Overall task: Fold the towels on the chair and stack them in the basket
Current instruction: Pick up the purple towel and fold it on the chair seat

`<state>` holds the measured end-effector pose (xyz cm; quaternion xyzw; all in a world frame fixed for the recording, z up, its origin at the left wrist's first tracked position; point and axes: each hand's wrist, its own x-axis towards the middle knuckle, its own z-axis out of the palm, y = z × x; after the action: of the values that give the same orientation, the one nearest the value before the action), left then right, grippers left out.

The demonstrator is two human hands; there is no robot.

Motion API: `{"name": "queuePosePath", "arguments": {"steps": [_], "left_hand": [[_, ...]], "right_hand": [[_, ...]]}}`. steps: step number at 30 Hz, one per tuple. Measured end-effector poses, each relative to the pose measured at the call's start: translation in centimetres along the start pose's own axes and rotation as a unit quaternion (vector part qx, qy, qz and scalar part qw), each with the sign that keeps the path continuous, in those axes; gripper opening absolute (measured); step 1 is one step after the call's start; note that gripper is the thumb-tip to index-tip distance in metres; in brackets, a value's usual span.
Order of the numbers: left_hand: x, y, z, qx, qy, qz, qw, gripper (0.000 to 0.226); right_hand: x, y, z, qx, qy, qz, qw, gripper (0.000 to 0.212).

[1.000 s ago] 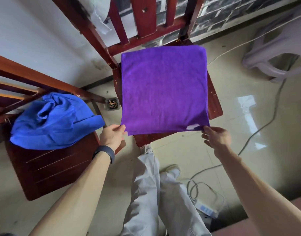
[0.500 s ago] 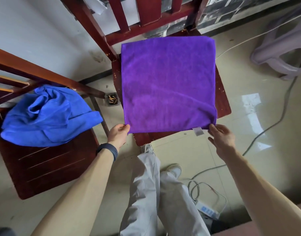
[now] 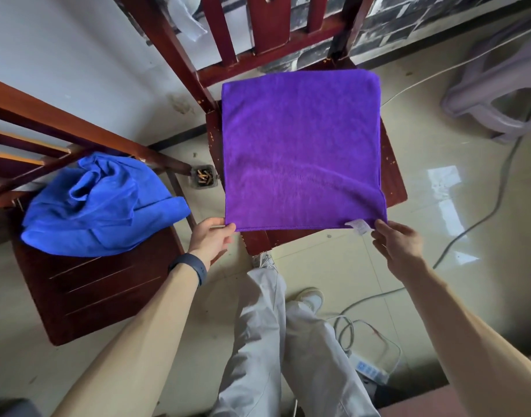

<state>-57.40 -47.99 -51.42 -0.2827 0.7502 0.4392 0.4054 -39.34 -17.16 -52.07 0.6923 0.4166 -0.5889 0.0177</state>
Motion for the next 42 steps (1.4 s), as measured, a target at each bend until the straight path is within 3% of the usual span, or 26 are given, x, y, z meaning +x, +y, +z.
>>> {"name": "queuePosePath", "arguments": {"steps": [4, 11, 15, 17, 20, 22, 24, 26, 27, 31, 34, 37, 42], "left_hand": [[-3.7, 1.9, -2.3, -0.083, -0.013, -0.024, 0.996, 0.029], [-16.2, 9.7, -7.9, -0.139, -0.053, 0.009, 0.989, 0.016], [-22.5, 13.3, -9.8, -0.023, -0.043, 0.045, 0.998, 0.011], [-24.5, 14.5, -10.5, -0.003, -0.043, 0.073, 0.996, 0.015], [-27.0, 15.6, -12.1, 0.024, -0.042, 0.122, 0.991, 0.013], [-28.6, 15.6, -13.1, 0.069, -0.056, 0.156, 0.984, 0.017], [-29.6, 15.3, -13.5, 0.154, -0.069, 0.215, 0.962, 0.028], [-30.2, 14.8, -13.4, 0.270, -0.025, 0.291, 0.918, 0.026], [-30.4, 14.6, -13.3, 0.325, 0.020, 0.321, 0.889, 0.019], [-30.6, 14.2, -13.1, 0.457, 0.148, 0.398, 0.782, 0.021], [-29.5, 13.9, -13.3, 0.543, 0.168, 0.473, 0.674, 0.020], [-28.2, 13.7, -13.2, 0.629, 0.168, 0.489, 0.581, 0.017], [-25.7, 16.9, -12.8, 0.670, 0.177, 0.452, 0.561, 0.022]], "right_hand": [[-4.2, -2.3, -1.7, 0.026, -0.065, 0.066, 0.995, 0.015], [-17.7, -10.8, -6.8, 0.093, -0.107, 0.022, 0.990, 0.014], [-24.5, -13.1, -9.4, 0.093, -0.103, -0.014, 0.990, 0.011], [-26.8, -13.2, -10.1, 0.080, -0.083, -0.081, 0.990, 0.015], [-29.6, -13.7, -11.0, 0.084, -0.092, -0.169, 0.978, 0.003], [-30.8, -13.8, -11.8, 0.070, -0.105, -0.199, 0.972, 0.008], [-31.7, -13.7, -12.5, -0.013, -0.100, -0.245, 0.964, 0.025], [-32.3, -13.4, -12.8, -0.184, -0.047, -0.323, 0.927, 0.029], [-32.4, -13.3, -12.8, -0.268, -0.013, -0.373, 0.888, 0.026], [-30.9, -12.5, -13.3, -0.446, 0.043, -0.575, 0.684, 0.009], [-29.1, -11.8, -13.5, -0.532, 0.034, -0.623, 0.572, 0.012], [-28.1, -12.5, -12.9, -0.607, 0.015, -0.598, 0.522, 0.015], [-27.4, -18.1, -10.0, -0.633, 0.010, -0.585, 0.507, 0.002]]}}
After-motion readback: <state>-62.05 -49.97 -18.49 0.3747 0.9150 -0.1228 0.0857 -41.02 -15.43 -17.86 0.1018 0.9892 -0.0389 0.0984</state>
